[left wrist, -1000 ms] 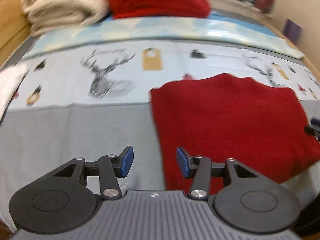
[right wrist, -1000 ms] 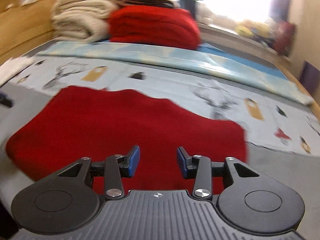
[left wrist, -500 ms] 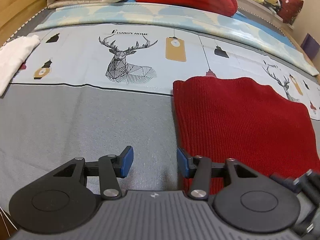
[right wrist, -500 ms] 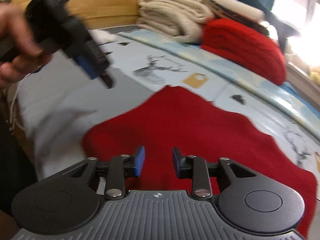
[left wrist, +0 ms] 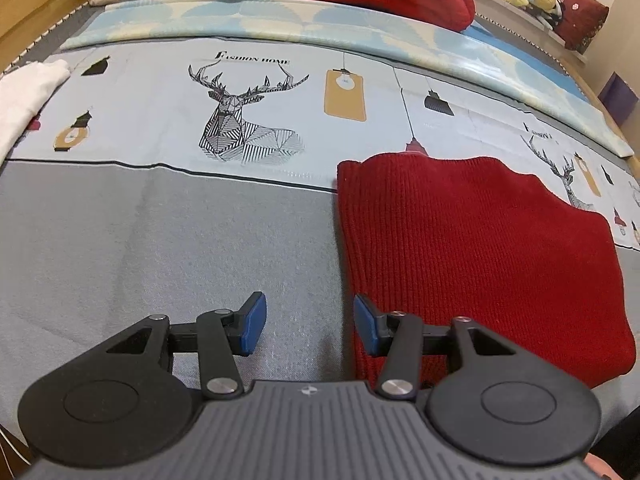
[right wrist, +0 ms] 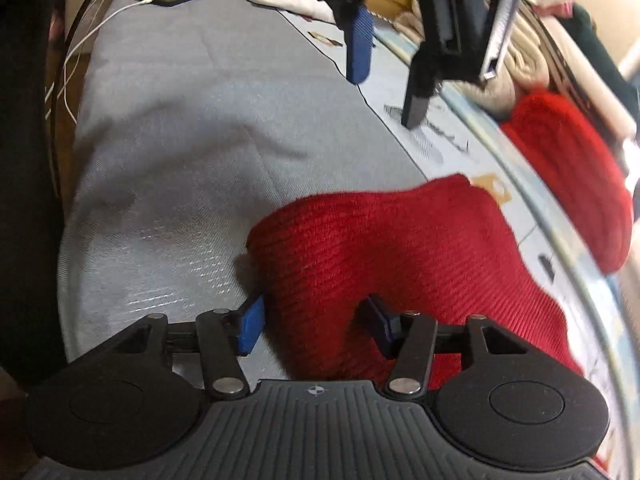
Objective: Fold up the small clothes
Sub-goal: 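Grasp the folded sweater edge with the right gripper and lift it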
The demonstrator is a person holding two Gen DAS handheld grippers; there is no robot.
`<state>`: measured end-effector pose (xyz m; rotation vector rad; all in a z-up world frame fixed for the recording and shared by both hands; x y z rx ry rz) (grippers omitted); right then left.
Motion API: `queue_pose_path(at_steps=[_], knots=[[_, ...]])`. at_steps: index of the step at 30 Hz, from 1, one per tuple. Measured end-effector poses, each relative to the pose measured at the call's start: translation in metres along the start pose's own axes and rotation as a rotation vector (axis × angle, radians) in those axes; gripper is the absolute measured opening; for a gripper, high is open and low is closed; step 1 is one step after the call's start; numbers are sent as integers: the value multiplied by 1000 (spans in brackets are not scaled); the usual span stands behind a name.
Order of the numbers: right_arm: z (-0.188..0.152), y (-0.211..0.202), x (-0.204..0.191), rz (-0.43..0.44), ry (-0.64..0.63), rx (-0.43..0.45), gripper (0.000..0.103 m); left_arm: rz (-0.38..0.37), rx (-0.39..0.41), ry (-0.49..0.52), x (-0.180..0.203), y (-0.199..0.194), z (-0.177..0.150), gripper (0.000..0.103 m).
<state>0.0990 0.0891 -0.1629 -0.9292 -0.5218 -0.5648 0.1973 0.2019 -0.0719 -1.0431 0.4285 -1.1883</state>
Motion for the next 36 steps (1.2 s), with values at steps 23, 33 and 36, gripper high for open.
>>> queue_pose_path(at_steps=[23,33,36], knots=[[-14,-115,82,-48,314,296,15,-353,-349,-216,94,55,-27,90],[-7,-123,77,28,344,332,15,-303,-269,-187,86,54,-18,38],[14,-125,74,62,333,365,14,-303,-200,-190,67,30,-5,37]])
Point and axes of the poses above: each gripper's, at about its wrist camera, not at the fingertips, and y roughly the way its jaws point, x to its right, z to its top, the point moved 9 cm from there along y, roughly the way its jaws point, and after that the axes turned 12 degrees about -y, right-handed, at the moved point
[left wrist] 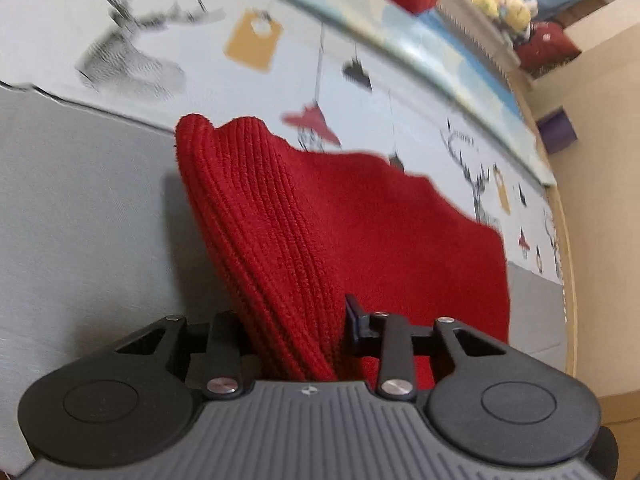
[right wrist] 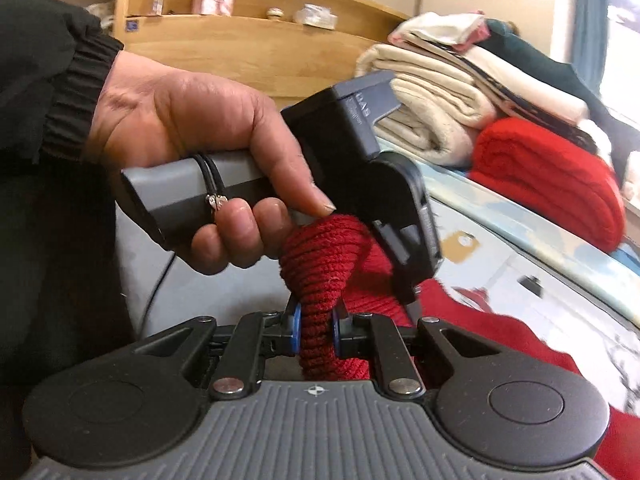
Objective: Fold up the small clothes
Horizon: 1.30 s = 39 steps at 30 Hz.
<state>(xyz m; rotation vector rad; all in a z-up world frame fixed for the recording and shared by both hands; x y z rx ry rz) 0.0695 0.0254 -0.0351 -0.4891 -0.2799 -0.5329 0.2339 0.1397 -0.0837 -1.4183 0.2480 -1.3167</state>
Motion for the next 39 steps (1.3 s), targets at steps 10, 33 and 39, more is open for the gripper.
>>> queue_pose_path(at_steps=[10,33,39], knots=[[33,-10,0,90,148,95,14,1,89,21,3,-55,4,36],[-246,-172,136,-373,1008,-298,15,-158,-77,420,185,44,-96,58],[-239,-176,157,-326,1213,-127,53,-89,-172,593,165,52,-127,52]])
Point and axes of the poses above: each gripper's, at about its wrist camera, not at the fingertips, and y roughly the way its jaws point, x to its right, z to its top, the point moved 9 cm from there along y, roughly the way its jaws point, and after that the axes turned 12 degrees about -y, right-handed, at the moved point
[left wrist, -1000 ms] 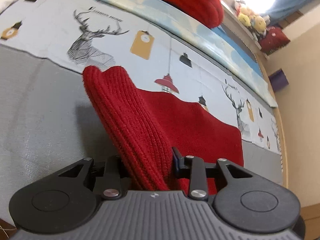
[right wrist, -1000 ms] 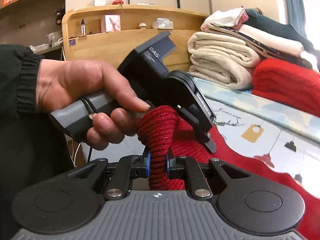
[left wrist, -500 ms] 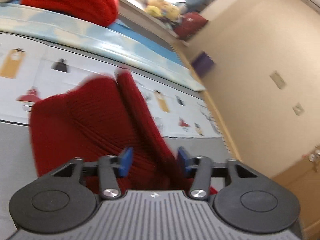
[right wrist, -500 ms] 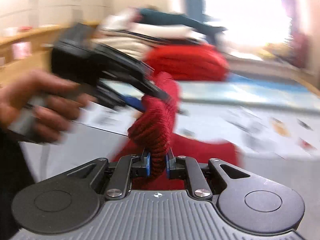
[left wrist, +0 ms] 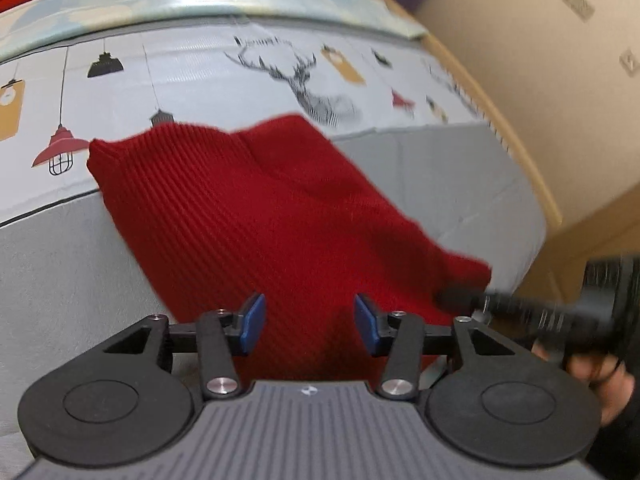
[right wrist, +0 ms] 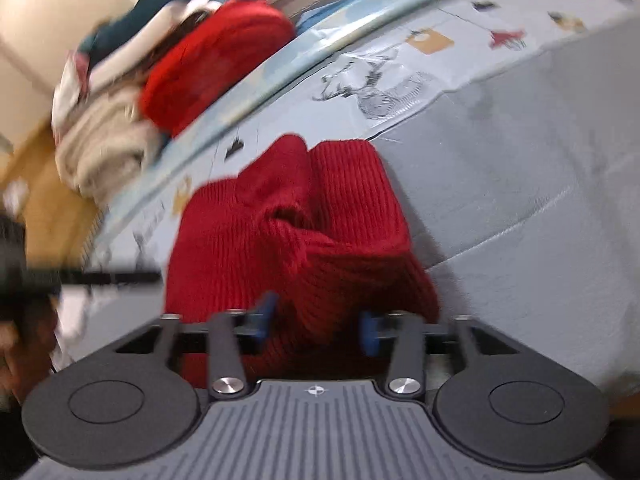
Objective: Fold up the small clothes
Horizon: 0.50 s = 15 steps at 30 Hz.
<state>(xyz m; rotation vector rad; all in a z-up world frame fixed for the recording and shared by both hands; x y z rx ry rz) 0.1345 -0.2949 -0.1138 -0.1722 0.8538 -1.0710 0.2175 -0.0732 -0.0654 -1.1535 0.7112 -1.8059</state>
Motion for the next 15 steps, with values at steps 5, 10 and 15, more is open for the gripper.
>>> queue_pose_path(at_steps=[5,10,15], knots=[[1,14,14,7,61,-19,46,-12,-25,64,5,4,-11,52],[6,-4,0,-19,-76,62,18,-34,-53,171,24,3,-25,52],[16,-39,6,-48,14,157,17,-24,-108,294,35,18,-46,51]])
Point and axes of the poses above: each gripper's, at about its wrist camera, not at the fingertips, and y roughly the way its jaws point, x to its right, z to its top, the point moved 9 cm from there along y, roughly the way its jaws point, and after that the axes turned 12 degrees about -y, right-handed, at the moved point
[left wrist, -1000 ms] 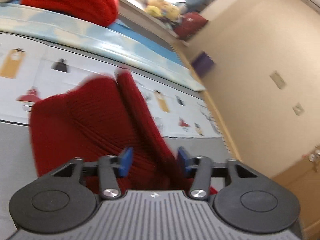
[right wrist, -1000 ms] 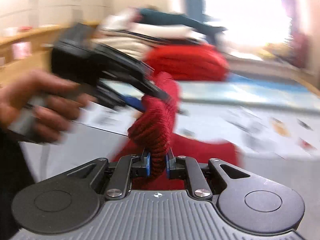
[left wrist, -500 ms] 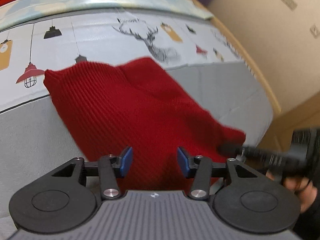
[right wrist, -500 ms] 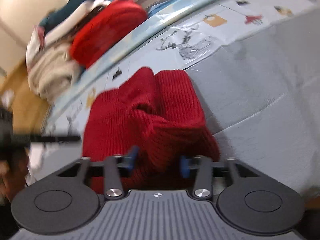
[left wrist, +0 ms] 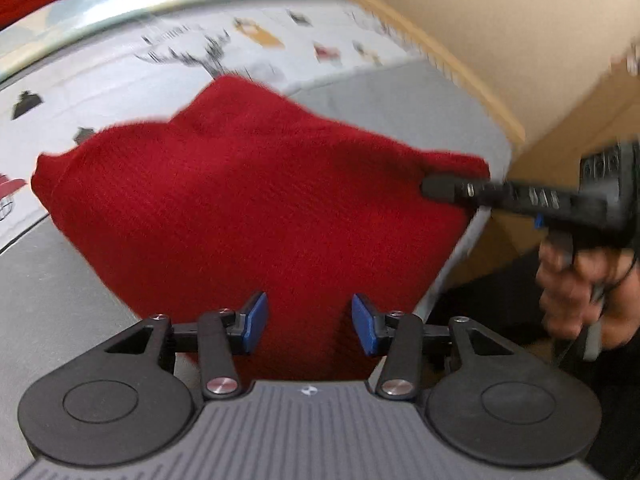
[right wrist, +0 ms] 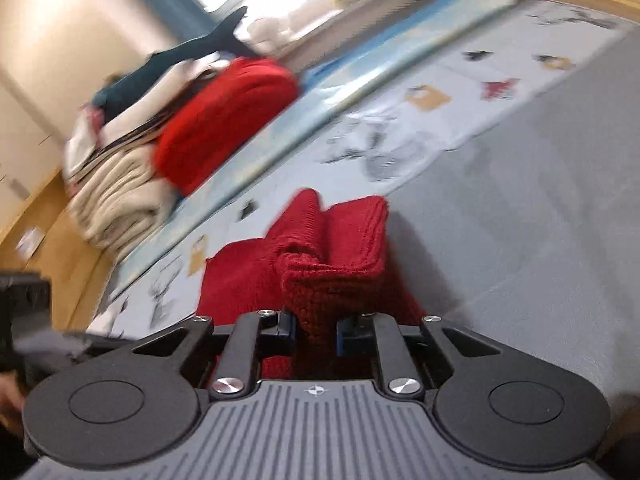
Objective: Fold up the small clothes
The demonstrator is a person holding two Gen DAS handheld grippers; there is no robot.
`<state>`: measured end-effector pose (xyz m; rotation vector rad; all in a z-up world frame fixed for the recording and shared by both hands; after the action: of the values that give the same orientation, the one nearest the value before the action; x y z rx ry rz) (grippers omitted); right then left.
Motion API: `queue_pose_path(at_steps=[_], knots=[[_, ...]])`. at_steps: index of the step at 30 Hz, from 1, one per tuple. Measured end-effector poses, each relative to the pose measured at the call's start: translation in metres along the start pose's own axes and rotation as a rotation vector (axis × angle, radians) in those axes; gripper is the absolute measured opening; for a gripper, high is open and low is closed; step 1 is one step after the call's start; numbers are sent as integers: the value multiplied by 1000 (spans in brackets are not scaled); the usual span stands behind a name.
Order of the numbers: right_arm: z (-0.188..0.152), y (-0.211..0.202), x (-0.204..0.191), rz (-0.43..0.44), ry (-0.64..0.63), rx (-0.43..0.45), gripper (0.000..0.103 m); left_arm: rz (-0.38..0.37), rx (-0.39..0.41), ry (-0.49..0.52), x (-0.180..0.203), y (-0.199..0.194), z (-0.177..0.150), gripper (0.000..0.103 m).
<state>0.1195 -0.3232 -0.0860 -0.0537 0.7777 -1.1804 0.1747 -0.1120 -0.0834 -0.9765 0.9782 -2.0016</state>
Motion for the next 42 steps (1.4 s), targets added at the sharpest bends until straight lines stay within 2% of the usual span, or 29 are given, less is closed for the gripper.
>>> queue_pose_path(at_steps=[2,4,5,7,10,13,16,18,20,21,22,25,28,31,34,35,37,38,39,41,42], knots=[[-21,11,26,-110,62,-114,18,91,-56,118,3,21,-14,50],[-47,28,47,-138,151,-249,24,120,-67,177,9,30,-20,53],[-49,29,51,-147,176,-258,28,125,-59,182,11,30,-20,54],[-37,26,43,-155,116,-235,30,120,-48,150,7,26,-18,54],[-14,15,32,-201,7,-205,49,83,-20,89,-1,10,-14,52],[1,9,25,-223,-63,-223,50,32,55,30,-6,-12,-6,52],[10,7,18,-253,-137,-263,52,-3,71,10,-6,-17,-6,52],[16,4,21,-300,-148,-293,51,40,33,29,-8,-5,-12,52],[30,-4,29,-349,-135,-262,51,116,-15,58,-13,9,-20,52],[37,-8,32,-371,-132,-236,52,128,-21,71,-11,11,-20,52],[46,-9,31,-367,-131,-207,53,124,-14,74,-10,9,-19,52],[70,7,18,-261,-155,-134,53,91,39,18,-13,0,-6,52],[86,39,-2,-165,-261,-100,61,93,86,-49,-22,-7,4,52],[86,86,-17,-110,-387,-129,69,119,98,-98,-31,-9,6,52],[75,126,-24,-63,-468,-219,69,151,105,-128,-40,-10,11,53],[71,136,-24,-62,-486,-241,68,153,108,-138,-44,-12,13,54],[57,157,-11,-150,-532,-306,67,172,118,-177,-56,-15,15,58],[51,166,0,-194,-533,-329,72,187,129,-214,-64,-18,16,61],[50,169,8,-199,-496,-318,74,198,135,-249,-71,-19,17,63],[51,171,21,-182,-377,-319,80,240,149,-331,-89,-22,20,81],[53,170,23,-167,-322,-320,80,267,163,-379,-100,-24,21,83]])
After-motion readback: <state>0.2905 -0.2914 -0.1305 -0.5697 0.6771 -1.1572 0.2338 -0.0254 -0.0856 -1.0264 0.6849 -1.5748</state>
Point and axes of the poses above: each gripper's, at about its wrist camera, not at the fingertips, and y roughly the way its jaws point, x to its right, z to its top, the point moved 9 cm from there along y, roughly the way its jaws point, and after that the axes turned 12 degrees about -y, right-handed, at the moved point
